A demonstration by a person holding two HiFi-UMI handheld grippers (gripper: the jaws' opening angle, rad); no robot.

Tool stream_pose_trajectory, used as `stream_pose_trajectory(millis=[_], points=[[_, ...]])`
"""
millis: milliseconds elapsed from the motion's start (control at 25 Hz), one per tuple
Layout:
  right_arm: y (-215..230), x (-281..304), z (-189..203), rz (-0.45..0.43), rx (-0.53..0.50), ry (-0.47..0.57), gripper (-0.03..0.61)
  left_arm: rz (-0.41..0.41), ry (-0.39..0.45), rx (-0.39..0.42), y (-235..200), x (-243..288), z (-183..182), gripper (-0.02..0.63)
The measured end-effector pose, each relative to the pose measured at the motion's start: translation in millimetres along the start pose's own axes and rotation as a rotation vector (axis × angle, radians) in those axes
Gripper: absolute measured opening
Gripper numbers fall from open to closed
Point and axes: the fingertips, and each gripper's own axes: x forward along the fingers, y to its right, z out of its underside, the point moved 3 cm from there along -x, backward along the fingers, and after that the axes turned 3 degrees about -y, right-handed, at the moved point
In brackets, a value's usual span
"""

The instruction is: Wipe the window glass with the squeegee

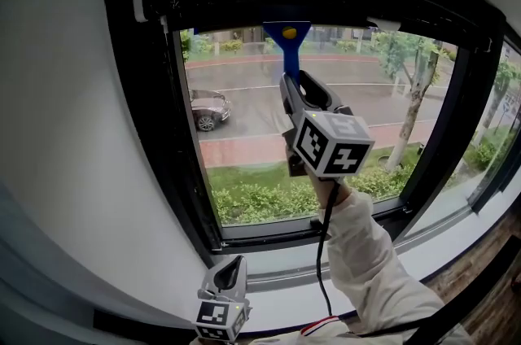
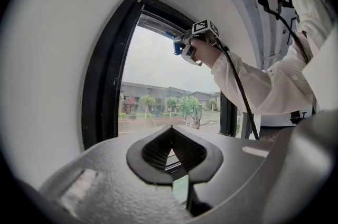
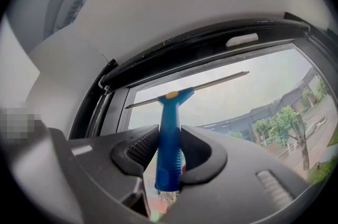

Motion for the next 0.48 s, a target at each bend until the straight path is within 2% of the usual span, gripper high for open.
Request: stream_pose_trajectory(millis=[480], points=[[0, -8, 31, 0.002, -0.020, -0.042, 0.133, -0.005, -0.027, -0.008, 1, -1, 9, 0.000]])
